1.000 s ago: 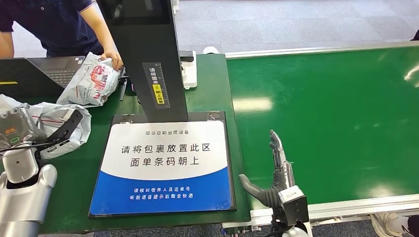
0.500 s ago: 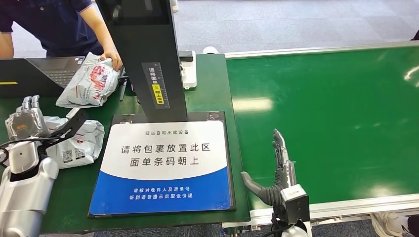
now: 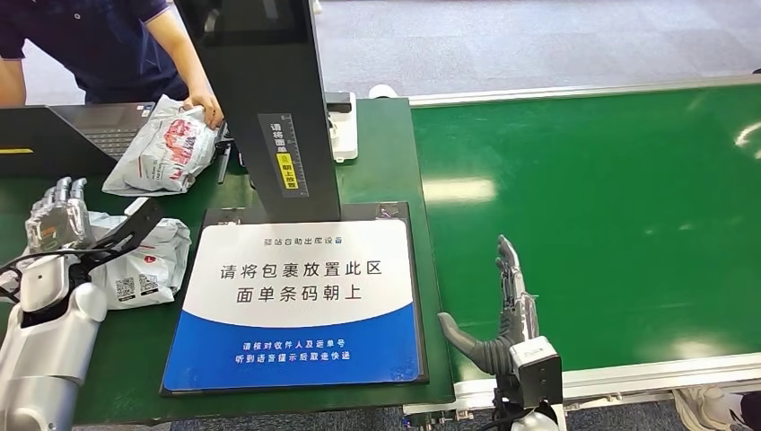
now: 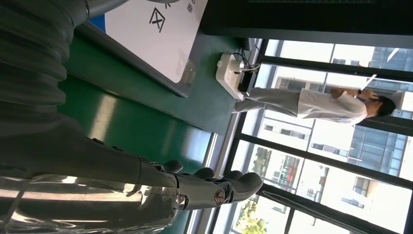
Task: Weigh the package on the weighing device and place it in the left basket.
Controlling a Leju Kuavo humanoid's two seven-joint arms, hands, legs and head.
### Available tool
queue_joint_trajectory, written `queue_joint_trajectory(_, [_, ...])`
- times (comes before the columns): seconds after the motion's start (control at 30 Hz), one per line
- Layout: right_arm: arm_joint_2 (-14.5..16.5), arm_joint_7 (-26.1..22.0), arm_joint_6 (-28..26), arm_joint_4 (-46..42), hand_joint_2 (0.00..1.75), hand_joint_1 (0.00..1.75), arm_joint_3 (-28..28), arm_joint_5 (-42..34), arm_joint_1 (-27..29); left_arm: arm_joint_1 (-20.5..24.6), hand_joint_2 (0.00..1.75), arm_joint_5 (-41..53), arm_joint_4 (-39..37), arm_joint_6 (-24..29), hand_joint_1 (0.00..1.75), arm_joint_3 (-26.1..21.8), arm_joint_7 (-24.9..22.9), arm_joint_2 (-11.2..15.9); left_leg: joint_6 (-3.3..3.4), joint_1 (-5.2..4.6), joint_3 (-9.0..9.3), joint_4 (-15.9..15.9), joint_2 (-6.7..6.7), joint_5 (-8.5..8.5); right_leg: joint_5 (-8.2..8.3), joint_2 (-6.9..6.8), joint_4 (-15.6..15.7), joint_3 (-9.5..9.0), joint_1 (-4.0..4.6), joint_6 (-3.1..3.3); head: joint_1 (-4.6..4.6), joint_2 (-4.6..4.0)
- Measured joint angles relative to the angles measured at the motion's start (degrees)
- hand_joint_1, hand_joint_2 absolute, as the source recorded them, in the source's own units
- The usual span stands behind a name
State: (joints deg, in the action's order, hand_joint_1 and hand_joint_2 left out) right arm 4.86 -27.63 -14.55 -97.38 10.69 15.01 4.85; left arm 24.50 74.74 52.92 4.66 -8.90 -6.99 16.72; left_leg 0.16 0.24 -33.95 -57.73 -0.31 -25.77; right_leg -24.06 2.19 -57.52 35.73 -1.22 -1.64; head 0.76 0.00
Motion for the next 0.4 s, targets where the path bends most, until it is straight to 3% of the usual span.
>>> queue_joint_trajectory(0.13, [-0.28, 0.01, 0.18, -0.07, 1.75, 0.0, 0.0, -0.34, 0.47, -1.11, 1.75, -11.5, 2.04, -0.61, 0.0, 1.31, 6.63, -0.53, 0.0, 0.0, -0.01, -0.01, 0.01, 0.0, 0.0, 0.0, 0.0, 0.02, 0.0, 0.0, 0.01, 0.0])
queue_joint_trajectory(0.27, [-0.31, 0.3, 0.34, -0.76, 1.75, 0.0, -0.01, -0.45, 0.93, -4.3, 1.75, -30.88, 11.98, 9.82, 0.0, 2.72, 15.07, -2.92, 0.02, -0.02, -0.03, -0.01, 0.01, -0.03, -0.01, 0.01, 0.01, 0.01, -0.03, -0.01, -0.01, 0.0])
queue_joint_trajectory(0.4, [-0.31, 0.35, 0.29, -0.84, 1.75, 0.0, 0.0, -0.43, 0.94, -7.08, 1.75, -36.41, 20.0, 13.35, 0.0, 4.61, 16.64, -4.17, 0.06, -0.04, -0.03, -0.01, 0.0, -0.07, -0.05, 0.0, 0.02, 0.0, -0.04, -0.06, -0.01, 0.0])
